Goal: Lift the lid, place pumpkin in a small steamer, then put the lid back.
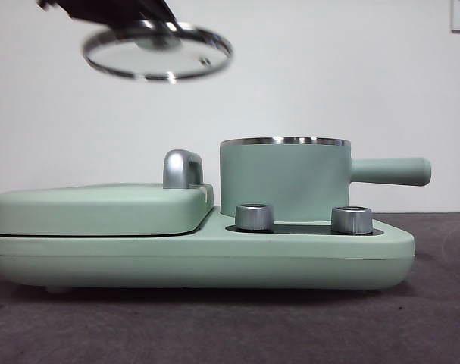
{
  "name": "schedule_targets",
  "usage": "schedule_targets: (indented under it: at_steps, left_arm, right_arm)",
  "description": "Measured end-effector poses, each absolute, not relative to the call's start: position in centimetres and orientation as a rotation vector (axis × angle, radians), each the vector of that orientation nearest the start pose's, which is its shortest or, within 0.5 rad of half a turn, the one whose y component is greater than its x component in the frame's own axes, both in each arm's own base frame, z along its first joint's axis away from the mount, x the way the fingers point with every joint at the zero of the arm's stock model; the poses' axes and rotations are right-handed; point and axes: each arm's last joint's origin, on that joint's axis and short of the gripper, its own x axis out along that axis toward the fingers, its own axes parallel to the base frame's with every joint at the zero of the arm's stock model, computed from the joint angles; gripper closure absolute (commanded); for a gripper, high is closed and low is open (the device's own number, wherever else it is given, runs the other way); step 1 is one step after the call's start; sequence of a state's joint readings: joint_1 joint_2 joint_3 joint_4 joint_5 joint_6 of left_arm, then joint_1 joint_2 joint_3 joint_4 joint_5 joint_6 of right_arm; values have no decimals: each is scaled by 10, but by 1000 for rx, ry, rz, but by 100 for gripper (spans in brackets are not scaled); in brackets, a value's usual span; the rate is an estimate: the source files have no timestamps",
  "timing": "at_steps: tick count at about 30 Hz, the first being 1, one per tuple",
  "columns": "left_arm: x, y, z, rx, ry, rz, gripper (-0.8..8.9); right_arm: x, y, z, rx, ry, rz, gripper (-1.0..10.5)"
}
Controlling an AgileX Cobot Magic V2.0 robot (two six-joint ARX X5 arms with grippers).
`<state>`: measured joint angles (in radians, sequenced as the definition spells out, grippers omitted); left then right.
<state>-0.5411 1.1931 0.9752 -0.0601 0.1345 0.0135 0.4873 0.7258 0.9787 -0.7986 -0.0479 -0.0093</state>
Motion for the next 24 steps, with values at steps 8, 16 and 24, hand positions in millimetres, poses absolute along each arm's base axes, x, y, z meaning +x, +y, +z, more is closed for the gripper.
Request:
schedule_targets:
  at_steps: [8, 16, 24]
  left_arm:
    - [253, -183, 315, 75, 248, -745, 799]
    - [275, -215, 312, 62, 179, -786, 798]
    - [287, -242, 297, 122, 194, -842, 798]
  right_arm:
    - [112, 61, 348, -113, 543, 519, 669]
    - [112, 60, 348, -119, 542, 497, 669]
    - [112, 60, 348, -120, 542, 494, 669]
